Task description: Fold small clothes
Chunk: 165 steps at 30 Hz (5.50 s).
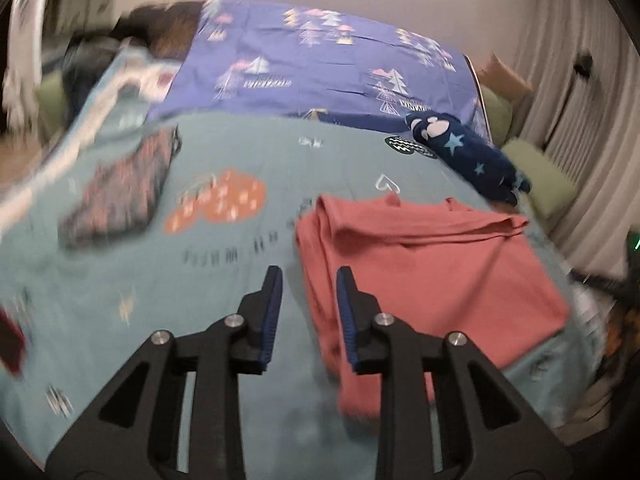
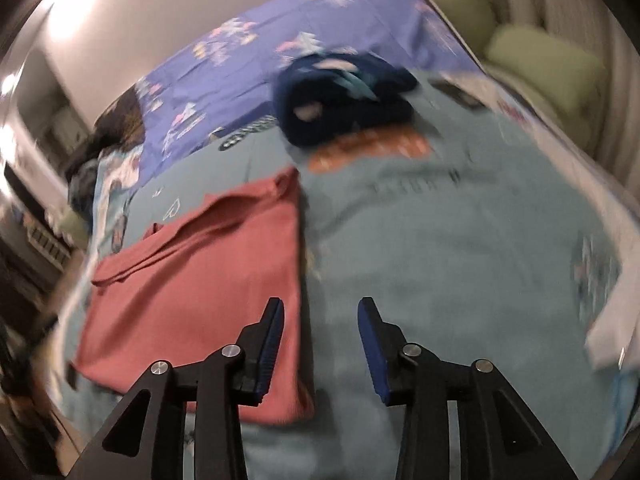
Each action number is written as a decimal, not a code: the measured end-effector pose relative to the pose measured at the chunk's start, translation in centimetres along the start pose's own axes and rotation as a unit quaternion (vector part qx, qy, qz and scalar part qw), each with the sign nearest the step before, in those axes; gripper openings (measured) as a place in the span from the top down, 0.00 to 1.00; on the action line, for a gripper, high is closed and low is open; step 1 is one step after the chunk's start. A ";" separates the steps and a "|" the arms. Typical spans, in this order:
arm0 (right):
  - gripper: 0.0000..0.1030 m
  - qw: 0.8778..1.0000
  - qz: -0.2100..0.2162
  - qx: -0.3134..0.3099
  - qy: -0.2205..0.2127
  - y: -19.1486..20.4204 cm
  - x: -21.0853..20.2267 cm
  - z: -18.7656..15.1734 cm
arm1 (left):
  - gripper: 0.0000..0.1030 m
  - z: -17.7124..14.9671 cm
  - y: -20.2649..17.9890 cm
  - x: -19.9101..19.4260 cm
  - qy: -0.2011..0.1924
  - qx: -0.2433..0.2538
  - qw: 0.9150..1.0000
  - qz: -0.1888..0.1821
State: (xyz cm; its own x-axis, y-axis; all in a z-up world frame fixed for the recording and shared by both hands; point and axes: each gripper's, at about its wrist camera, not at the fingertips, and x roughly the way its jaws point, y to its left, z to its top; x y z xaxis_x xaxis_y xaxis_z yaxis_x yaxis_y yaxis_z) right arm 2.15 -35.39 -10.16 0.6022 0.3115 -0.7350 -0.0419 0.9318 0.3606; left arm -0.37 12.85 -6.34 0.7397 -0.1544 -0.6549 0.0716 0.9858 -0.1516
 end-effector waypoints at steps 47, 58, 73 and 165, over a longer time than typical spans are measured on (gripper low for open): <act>0.73 0.975 0.131 -0.163 0.074 4.4 13.8 15.2 | 0.73 11.1 -5.3 14.9 0.070 0.177 0.976 -0.103; 0.71 0.968 -0.001 -0.229 0.104 0.5 9.5 8.0 | 0.62 5.7 0.4 9.0 0.085 0.163 0.983 0.007; 0.62 0.980 0.044 -0.180 0.078 1.4 13.0 11.5 | 0.62 7.6 -4.2 13.8 0.089 0.233 0.968 -0.027; 0.52 0.986 0.128 -0.037 0.103 1.6 2.1 -4.5 | 0.43 -4.5 -1.4 1.1 0.108 0.087 0.972 -0.191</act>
State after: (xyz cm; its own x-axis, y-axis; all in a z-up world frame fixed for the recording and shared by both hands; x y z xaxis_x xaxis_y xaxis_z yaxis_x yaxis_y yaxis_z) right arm -0.25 -32.45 -13.72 0.3904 0.5629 -0.7285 -0.2352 0.8260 0.5122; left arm -2.72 10.96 -10.17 0.4798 -0.5037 -0.7184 0.4392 0.8467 -0.3003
